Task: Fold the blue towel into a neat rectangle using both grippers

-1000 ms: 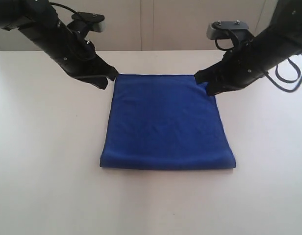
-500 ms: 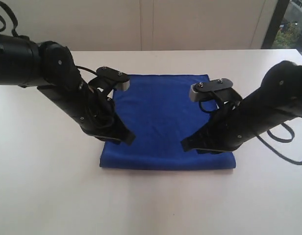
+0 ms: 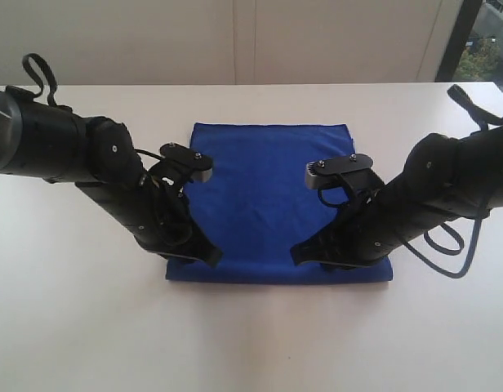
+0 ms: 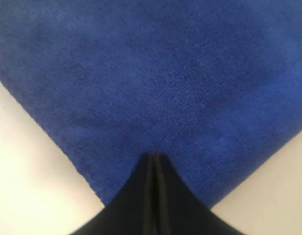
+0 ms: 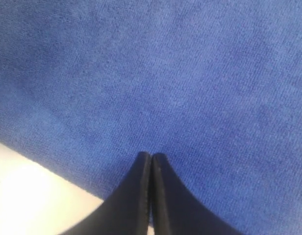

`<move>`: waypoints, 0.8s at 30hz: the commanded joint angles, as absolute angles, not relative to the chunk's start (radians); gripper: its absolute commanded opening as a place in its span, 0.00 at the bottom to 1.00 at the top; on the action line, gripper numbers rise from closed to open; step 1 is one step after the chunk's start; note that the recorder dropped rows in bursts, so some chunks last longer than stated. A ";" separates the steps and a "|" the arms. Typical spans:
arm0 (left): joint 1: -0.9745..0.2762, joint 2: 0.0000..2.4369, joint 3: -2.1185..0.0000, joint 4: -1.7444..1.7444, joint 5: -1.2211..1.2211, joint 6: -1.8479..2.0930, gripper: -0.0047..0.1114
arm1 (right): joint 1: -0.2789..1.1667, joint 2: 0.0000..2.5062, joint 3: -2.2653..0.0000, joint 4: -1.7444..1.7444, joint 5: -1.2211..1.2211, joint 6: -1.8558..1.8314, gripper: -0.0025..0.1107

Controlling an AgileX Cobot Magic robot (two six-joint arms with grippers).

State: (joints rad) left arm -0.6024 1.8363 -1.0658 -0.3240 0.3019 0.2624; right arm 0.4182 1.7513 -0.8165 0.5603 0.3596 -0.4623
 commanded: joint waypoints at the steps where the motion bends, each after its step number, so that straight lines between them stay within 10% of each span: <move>1: -0.604 1.838 -1.057 -0.336 0.345 0.251 0.04 | 0.418 1.752 -0.814 0.547 0.357 -0.458 0.02; 24: -0.598 1.838 -1.057 -0.306 0.390 0.254 0.04 | 0.336 1.752 -0.814 0.227 0.442 -0.182 0.02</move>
State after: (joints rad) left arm -0.6024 1.8428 -1.0658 -0.2998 0.3635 0.2624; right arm 0.3620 1.7513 -0.8165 0.2514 0.4298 -0.2114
